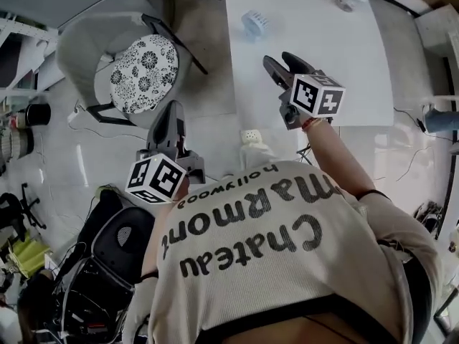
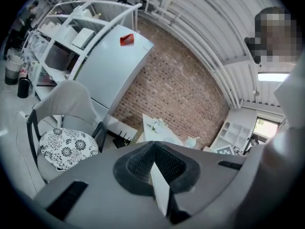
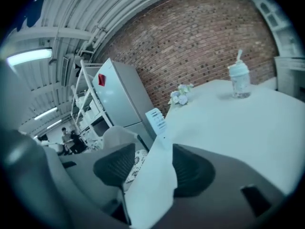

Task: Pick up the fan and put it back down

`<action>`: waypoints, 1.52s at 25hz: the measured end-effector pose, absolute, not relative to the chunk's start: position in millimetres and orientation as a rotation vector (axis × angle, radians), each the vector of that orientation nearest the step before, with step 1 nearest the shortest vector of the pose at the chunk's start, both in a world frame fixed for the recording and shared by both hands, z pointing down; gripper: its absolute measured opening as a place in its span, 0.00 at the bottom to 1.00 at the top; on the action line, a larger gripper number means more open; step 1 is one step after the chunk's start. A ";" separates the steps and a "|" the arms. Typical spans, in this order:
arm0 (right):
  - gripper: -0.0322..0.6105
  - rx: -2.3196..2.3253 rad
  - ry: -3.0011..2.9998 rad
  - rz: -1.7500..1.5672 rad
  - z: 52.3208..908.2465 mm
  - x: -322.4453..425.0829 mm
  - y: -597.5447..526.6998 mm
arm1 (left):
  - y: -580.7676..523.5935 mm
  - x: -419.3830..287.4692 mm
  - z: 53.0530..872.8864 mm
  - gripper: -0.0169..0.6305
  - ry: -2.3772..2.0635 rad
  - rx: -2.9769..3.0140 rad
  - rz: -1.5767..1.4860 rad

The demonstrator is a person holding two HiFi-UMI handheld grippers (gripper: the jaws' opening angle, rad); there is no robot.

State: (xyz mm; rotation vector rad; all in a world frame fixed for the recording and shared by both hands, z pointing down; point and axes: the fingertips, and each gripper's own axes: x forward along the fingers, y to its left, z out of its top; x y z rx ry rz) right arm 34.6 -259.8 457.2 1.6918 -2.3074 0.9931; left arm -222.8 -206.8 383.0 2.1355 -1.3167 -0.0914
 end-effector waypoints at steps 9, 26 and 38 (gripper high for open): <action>0.21 2.040 -2.285 0.948 405.7 12.6 -163.0 | -134.0 -260.7 358.3 0.03 -1.239 2.228 -0.144; 0.06 2.229 -2.419 0.745 303.7 -32.0 -11.5 | -35.4 -266.9 316.8 0.03 -1.186 2.394 -0.135; 0.06 2.108 -2.441 0.647 298.5 -39.2 10.6 | -3.1 -265.3 301.0 0.03 -1.179 2.428 -0.184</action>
